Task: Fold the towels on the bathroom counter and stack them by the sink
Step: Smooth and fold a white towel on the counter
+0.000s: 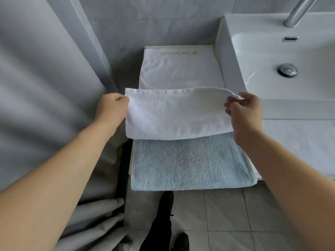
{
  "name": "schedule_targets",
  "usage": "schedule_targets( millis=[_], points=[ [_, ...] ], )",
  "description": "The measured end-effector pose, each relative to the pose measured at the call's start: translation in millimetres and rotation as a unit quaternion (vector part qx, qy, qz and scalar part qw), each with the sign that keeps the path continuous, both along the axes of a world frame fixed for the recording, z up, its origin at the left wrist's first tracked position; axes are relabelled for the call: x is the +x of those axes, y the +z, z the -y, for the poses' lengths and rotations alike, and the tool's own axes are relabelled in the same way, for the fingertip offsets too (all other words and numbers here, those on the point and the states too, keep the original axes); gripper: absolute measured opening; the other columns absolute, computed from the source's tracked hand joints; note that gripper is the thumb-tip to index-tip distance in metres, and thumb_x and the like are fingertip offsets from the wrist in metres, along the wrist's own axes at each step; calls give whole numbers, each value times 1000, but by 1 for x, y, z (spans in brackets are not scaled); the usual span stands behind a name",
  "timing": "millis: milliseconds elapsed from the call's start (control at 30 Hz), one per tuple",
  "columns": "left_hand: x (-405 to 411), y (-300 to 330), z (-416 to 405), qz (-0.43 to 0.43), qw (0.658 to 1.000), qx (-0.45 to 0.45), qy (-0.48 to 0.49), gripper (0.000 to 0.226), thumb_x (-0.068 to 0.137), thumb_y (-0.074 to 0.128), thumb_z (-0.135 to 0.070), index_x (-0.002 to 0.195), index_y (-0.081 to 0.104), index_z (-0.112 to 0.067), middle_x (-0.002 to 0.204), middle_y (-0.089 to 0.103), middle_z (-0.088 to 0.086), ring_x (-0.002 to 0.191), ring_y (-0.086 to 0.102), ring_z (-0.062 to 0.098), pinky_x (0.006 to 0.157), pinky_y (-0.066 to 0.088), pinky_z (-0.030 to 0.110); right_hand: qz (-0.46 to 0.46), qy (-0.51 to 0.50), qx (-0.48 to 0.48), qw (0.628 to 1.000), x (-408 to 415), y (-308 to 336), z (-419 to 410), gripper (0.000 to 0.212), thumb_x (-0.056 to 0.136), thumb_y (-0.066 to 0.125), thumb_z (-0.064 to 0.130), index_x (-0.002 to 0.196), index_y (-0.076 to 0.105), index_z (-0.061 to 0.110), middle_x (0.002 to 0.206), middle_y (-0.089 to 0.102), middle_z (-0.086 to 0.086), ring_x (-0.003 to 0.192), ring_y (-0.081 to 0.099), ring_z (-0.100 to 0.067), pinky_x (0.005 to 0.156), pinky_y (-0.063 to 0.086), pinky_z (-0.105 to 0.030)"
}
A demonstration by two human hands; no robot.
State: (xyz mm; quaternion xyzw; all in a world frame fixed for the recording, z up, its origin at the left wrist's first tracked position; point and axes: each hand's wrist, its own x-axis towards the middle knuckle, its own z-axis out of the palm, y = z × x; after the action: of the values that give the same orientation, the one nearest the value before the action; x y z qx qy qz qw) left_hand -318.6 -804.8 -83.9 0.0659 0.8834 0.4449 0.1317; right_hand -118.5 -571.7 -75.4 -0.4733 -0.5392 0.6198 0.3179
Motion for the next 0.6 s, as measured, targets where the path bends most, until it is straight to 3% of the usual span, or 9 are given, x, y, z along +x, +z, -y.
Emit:
schedule_targets(
  millis=[67,167,333,400,467,600],
  points=[
    [-22,-11,-14,8,999,26,18,31,91,47,-22,96,63,3,87,60,21,76,51,24,67,44,37,34,4,18,999,-23,-7,-14,12,90,55,2,87,54,14,70,62,-1,55,57,-11,59,51,-26],
    [-48,-28,-34,-13,998,22,51,27,93,42,-19,90,57,3,76,49,7,66,41,17,58,34,31,101,-47,48,993,-57,-22,-39,23,93,54,17,71,50,16,64,59,-4,52,54,-17,56,47,-32],
    [-83,-51,-63,-2,994,34,105,19,91,36,-14,76,47,-9,68,38,1,62,32,16,53,27,30,220,-57,107,968,-116,-44,-68,22,96,43,26,98,57,9,80,54,-1,77,53,-23,70,39,-30],
    [-97,-58,-77,-9,993,42,109,20,91,35,-14,72,40,-15,65,35,-1,59,28,15,51,24,29,257,-45,119,958,-138,-50,-81,26,97,40,25,105,56,8,101,60,-12,96,57,-31,82,44,-35],
    [-111,-63,-92,-23,994,43,102,21,93,34,-15,72,38,-15,65,35,-1,59,29,16,52,25,30,288,-51,143,946,-161,-54,-96,31,97,37,25,112,56,6,120,54,-18,108,52,-36,95,39,-36],
    [-138,-70,-125,-63,994,48,81,22,97,33,-16,76,39,-14,68,38,-2,59,32,14,53,27,32,311,-65,231,920,-201,-63,-124,30,98,35,26,109,54,4,129,39,-19,118,40,-38,102,24,-34]
  ],
)
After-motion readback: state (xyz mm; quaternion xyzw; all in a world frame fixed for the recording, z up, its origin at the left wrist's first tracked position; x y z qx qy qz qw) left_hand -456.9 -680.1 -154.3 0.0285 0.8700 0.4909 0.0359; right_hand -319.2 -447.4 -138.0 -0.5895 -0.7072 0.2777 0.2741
